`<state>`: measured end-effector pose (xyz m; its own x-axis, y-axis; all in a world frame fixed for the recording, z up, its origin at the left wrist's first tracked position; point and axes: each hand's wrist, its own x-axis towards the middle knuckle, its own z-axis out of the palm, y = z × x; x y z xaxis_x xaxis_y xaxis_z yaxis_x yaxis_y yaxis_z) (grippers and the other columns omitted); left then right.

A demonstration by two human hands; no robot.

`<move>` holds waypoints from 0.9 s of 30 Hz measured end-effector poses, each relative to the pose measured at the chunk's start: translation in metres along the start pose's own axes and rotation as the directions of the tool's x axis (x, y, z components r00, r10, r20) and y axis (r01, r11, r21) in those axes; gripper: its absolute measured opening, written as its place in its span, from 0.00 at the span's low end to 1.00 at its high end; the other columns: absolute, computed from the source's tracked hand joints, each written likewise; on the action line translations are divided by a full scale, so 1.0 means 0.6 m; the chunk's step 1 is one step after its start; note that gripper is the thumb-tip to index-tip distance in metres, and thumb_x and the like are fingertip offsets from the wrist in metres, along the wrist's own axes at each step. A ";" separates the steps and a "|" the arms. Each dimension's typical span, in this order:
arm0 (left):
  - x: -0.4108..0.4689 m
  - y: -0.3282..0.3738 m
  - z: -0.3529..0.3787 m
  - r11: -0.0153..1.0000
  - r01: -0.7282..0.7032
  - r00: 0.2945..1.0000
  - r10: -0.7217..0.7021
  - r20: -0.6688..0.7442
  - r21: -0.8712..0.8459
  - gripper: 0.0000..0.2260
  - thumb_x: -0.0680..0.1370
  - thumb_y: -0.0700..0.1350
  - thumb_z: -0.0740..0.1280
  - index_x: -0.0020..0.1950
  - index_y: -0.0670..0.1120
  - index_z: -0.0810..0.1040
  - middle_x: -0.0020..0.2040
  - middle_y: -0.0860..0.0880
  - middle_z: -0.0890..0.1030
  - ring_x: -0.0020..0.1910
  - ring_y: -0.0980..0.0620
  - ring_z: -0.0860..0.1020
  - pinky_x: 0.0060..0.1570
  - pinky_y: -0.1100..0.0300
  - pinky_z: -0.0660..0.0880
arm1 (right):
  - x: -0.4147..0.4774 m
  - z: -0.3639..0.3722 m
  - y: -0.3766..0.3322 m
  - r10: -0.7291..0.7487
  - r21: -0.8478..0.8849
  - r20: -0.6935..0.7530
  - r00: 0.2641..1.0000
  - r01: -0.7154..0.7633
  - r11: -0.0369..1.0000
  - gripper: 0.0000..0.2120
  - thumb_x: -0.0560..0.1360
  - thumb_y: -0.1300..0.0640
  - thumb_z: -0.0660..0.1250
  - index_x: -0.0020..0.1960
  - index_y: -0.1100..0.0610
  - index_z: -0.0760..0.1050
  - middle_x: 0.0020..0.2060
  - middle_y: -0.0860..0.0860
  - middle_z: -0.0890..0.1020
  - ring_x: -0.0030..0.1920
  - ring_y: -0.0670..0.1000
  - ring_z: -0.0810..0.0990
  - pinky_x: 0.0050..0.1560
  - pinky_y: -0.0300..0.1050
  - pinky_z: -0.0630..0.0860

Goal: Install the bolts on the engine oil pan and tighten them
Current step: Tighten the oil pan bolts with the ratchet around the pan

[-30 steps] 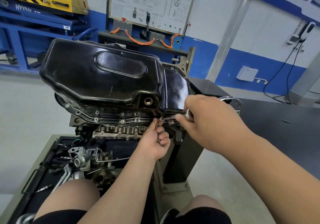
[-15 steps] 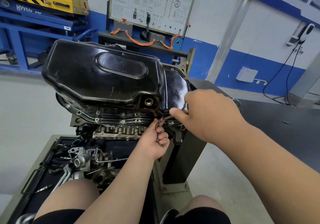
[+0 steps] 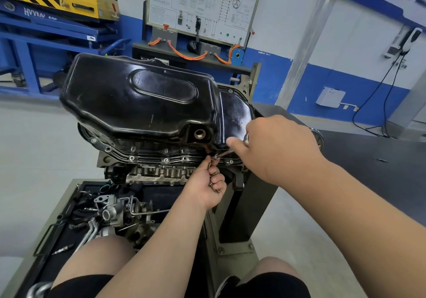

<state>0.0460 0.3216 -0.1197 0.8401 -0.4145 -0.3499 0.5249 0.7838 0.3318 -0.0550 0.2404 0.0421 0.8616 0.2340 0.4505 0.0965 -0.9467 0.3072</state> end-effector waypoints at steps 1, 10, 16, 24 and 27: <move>0.000 0.000 0.000 1.000 0.000 1.000 0.000 0.001 0.000 0.12 0.80 0.53 0.61 0.42 0.47 0.76 0.23 0.55 0.64 0.18 0.58 0.60 0.14 0.67 0.55 | 0.001 0.001 0.001 0.004 0.021 0.018 1.000 -0.005 1.000 0.21 0.77 0.39 0.57 0.34 0.52 0.67 0.28 0.47 0.70 0.26 0.47 0.67 0.25 0.38 0.56; -0.004 0.000 0.000 1.000 0.002 1.000 -0.002 -0.012 0.006 0.13 0.81 0.53 0.61 0.41 0.47 0.75 0.23 0.55 0.65 0.17 0.58 0.60 0.14 0.67 0.55 | 0.005 -0.001 0.000 -0.031 0.017 0.025 0.999 0.031 0.999 0.22 0.77 0.38 0.57 0.34 0.53 0.66 0.29 0.48 0.70 0.26 0.48 0.69 0.25 0.39 0.58; -0.003 0.003 0.003 1.000 0.009 1.000 -0.009 -0.002 0.012 0.14 0.81 0.53 0.59 0.42 0.47 0.76 0.23 0.55 0.64 0.17 0.58 0.60 0.14 0.67 0.55 | 0.009 0.000 0.002 -0.047 -0.002 0.035 0.998 0.048 0.999 0.20 0.78 0.40 0.56 0.35 0.53 0.66 0.29 0.48 0.70 0.26 0.48 0.68 0.26 0.39 0.57; -0.004 0.003 0.003 1.000 0.011 1.000 -0.011 -0.016 0.020 0.13 0.81 0.53 0.60 0.42 0.47 0.75 0.23 0.55 0.64 0.17 0.58 0.60 0.14 0.67 0.54 | 0.008 0.003 0.001 -0.052 -0.006 0.009 0.999 0.052 0.999 0.19 0.79 0.43 0.56 0.35 0.53 0.64 0.30 0.47 0.68 0.27 0.47 0.65 0.26 0.40 0.55; -0.006 0.004 0.004 0.999 0.008 0.999 -0.007 -0.034 0.032 0.14 0.81 0.53 0.59 0.42 0.47 0.75 0.23 0.55 0.64 0.17 0.58 0.60 0.14 0.67 0.54 | 0.011 -0.001 0.004 0.001 0.029 0.042 0.999 -0.002 1.000 0.20 0.77 0.41 0.59 0.34 0.54 0.65 0.29 0.48 0.69 0.26 0.48 0.67 0.25 0.39 0.56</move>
<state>0.0443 0.3238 -0.1152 0.8314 -0.4038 -0.3817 0.5355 0.7656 0.3565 -0.0492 0.2398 0.0462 0.8819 0.2235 0.4152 0.1090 -0.9533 0.2817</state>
